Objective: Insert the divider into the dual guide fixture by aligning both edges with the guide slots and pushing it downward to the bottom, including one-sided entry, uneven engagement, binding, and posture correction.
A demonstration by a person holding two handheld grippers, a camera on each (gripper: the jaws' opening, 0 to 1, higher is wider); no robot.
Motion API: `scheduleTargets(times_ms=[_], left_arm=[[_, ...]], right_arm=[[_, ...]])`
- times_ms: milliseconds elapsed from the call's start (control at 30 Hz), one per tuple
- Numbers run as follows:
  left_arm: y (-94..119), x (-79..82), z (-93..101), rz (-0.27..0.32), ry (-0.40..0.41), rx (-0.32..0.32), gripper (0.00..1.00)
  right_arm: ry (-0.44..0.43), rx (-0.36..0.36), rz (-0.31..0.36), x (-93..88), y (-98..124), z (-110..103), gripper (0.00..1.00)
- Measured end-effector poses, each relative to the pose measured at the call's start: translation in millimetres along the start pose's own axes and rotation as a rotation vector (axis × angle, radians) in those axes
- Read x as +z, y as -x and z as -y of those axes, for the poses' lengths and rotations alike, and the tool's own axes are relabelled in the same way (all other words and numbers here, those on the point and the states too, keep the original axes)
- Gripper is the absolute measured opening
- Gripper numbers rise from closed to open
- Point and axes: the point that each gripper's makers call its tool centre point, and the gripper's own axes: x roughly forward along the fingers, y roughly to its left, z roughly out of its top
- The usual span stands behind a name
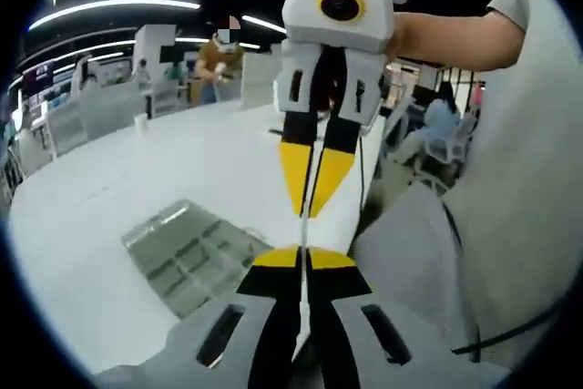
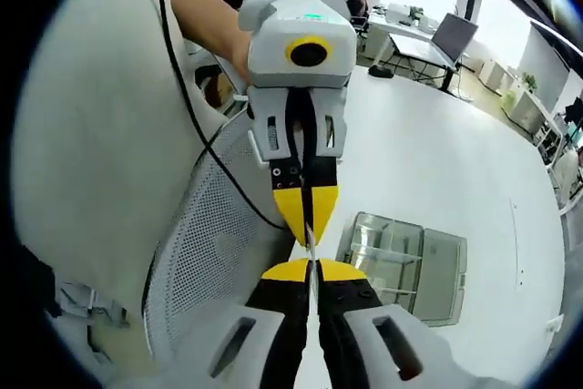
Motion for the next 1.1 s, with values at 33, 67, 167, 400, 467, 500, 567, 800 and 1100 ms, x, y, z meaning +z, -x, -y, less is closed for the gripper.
scheduleTargets(times_ms=[33, 67, 167, 400, 467, 500, 567, 800, 1100], left_arm=[[0, -0.5, -0.8, 0.000, 0.004, 0.000, 0.00], [0, -0.7, -1.5, 0.001, 0.005, 0.001, 0.00], [0, -1.1, -3.1, 0.001, -0.003, 0.006, 0.00], [1, -3.0, -7.1, -0.003, -0.009, 0.016, 0.00], [1, -2.7, -10.3, 0.003, -0.003, 0.026, 0.01], [1, -3.0, -11.4, 0.003, 0.007, 0.026, 0.01], [1, -3.0, -13.8, 0.004, 0.007, 0.038, 0.02], [1, -7.0, -16.3, -0.006, 0.027, 0.049, 0.03], [0, -11.4, -18.9, -0.008, 0.055, 0.060, 0.05]], right_arm=[[-0.002, 0.000, -0.001, -0.1, -1, 0, 0.00], [0.000, 0.000, -0.002, -0.2, -1, 0, 0.00], [-0.015, 0.000, -0.004, 0.1, -1, 1, 0.00], [-0.051, -0.002, 0.000, 1.7, -2, 3, 0.00], [-0.084, -0.002, 0.009, 3.1, -1, 5, 0.00], [-0.094, 0.000, 0.013, 3.9, -1, 5, 0.00], [-0.137, -0.011, 0.007, 2.7, -1, 8, 0.00], [-0.228, -0.003, 0.002, 3.0, -5, 9, 0.00], [-0.340, 0.008, 0.003, 3.7, -6, 11, 0.00]])
